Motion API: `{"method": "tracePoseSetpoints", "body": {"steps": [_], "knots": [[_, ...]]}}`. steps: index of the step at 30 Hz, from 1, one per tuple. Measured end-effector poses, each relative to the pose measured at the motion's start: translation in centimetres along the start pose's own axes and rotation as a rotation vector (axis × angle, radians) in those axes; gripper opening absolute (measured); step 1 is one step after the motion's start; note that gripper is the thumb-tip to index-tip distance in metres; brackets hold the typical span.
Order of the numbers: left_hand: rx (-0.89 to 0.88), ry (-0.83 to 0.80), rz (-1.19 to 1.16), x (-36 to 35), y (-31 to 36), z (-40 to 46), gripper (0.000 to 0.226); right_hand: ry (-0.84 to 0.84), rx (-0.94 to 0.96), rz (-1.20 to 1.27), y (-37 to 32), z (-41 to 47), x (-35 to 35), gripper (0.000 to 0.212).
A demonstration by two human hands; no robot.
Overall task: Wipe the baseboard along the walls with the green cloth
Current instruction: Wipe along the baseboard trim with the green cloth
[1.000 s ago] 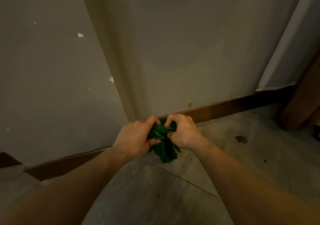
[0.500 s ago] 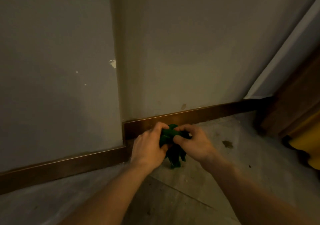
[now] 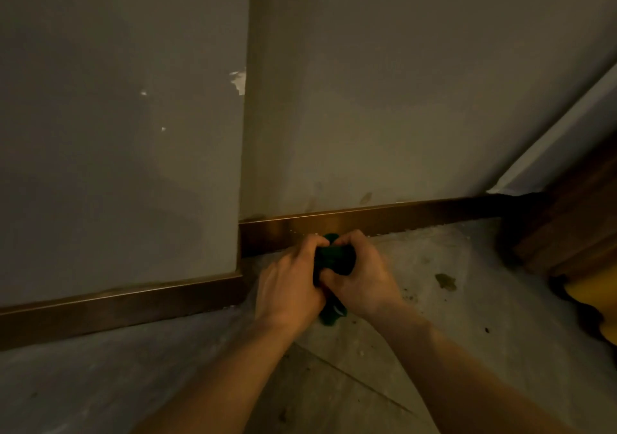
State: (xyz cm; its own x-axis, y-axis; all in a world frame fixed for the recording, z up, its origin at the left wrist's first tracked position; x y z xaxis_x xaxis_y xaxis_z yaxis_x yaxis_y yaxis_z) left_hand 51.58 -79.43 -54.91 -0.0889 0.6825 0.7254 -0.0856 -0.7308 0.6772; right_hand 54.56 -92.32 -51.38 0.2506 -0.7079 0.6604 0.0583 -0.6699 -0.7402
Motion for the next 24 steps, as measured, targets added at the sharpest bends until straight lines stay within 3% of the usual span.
{"method": "tracePoseSetpoints", "body": {"steps": [3,11,16,24], "knots": [[-0.019,0.016,0.085,-0.4,-1.2,0.2,0.073,-0.02,0.076,-0.081,0.6,0.7,-0.9,0.036],[0.086,-0.083,0.284,-3.5,-5.7,0.8,0.131,0.012,0.18,-0.274,4.9,2.8,-0.9,0.043],[0.109,-0.167,0.41,-6.4,-7.9,0.8,0.139,0.02,0.259,-0.446,7.5,3.5,-1.2,0.053],[0.068,-0.174,0.413,-9.0,-9.1,1.7,0.132,0.043,0.472,-0.677,7.0,5.6,-2.5,0.056]]}}
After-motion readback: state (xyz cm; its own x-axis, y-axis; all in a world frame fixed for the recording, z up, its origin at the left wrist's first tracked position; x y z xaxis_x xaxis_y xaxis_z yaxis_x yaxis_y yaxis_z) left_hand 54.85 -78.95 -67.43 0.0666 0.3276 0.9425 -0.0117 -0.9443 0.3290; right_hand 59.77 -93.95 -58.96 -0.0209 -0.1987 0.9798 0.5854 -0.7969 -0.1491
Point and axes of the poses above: each hand's wrist, its own z-axis towards the middle knuckle, its own x-axis out of the back of the hand, y = z × x, the point moved 4 cm from there along z, towards the middle knuckle, and after that the axes turned 7 degrees about -y, right-handed, at the moved point
